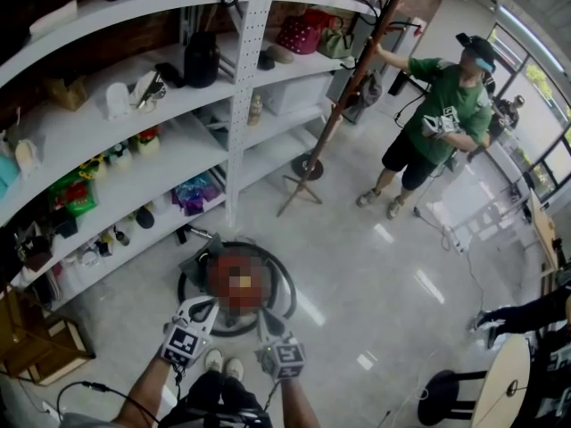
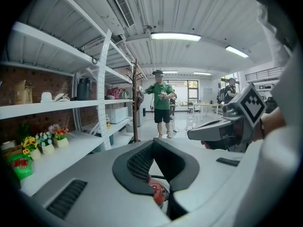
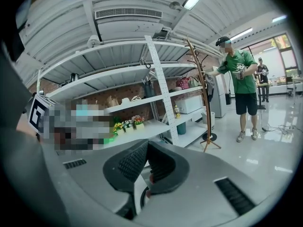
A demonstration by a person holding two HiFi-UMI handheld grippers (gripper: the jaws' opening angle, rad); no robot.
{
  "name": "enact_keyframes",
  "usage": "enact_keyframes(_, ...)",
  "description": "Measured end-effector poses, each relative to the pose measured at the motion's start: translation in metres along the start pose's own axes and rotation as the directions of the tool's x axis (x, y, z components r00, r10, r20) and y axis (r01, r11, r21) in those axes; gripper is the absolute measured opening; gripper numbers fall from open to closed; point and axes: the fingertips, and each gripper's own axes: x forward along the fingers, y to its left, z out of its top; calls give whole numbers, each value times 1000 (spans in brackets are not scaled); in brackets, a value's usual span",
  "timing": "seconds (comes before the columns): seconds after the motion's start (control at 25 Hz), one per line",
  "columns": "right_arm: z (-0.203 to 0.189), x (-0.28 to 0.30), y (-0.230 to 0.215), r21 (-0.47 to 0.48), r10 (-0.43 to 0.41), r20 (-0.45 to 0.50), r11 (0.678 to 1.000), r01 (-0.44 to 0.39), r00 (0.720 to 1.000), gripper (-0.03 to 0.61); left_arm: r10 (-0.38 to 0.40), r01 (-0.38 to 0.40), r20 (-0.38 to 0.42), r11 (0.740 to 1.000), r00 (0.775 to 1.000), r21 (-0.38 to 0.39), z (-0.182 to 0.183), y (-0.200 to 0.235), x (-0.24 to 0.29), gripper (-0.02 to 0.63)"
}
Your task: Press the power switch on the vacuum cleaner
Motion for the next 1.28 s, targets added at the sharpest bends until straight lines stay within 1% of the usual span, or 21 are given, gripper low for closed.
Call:
enact_keyframes(0.12,6,-2,7,-7,7,-1,1000,-7,1000,12,-8,8,-9,1000,1000,6,4,-1,-3,6)
enact_keyframes(0.28,17,-6,13,-11,15,4,1000,-15,1000,12,-2,4,35,999,999,-38,24,0,-4,6)
enact_keyframes(0.44,27,-10,17,-9,23,24,1000,-23,999,11,3,-2,49,1000,999,-6,39,4,-7,6)
enact_keyframes(0.56,34,-15,16,-2,16,41,1000,-15,999,12,-4,3,45,1000,999,19,43,4,-9,6)
enact_keyframes(0.64,40,-17,14,9,12,57,1000,-13,998,12,-4,3,50,1000,999,20,48,3,-11,6)
enact_keyframes(0.72,44,-18,12,5,9,66,1000,-9,998,12,-2,1,65,1000,998,20,53,4,-11,6)
enact_keyframes(0.84,49,-19,12,3,14,74,1000,-14,997,11,2,-4,67,1000,998,26,59,5,-15,6)
enact_keyframes(1.08,69,-25,17,-24,4,121,1000,-2,993,11,13,-17,100,999,995,47,76,7,-23,6)
enact_keyframes(1.28,84,-27,22,-47,0,146,999,7,989,11,30,-39,149,997,988,61,96,15,-27,6)
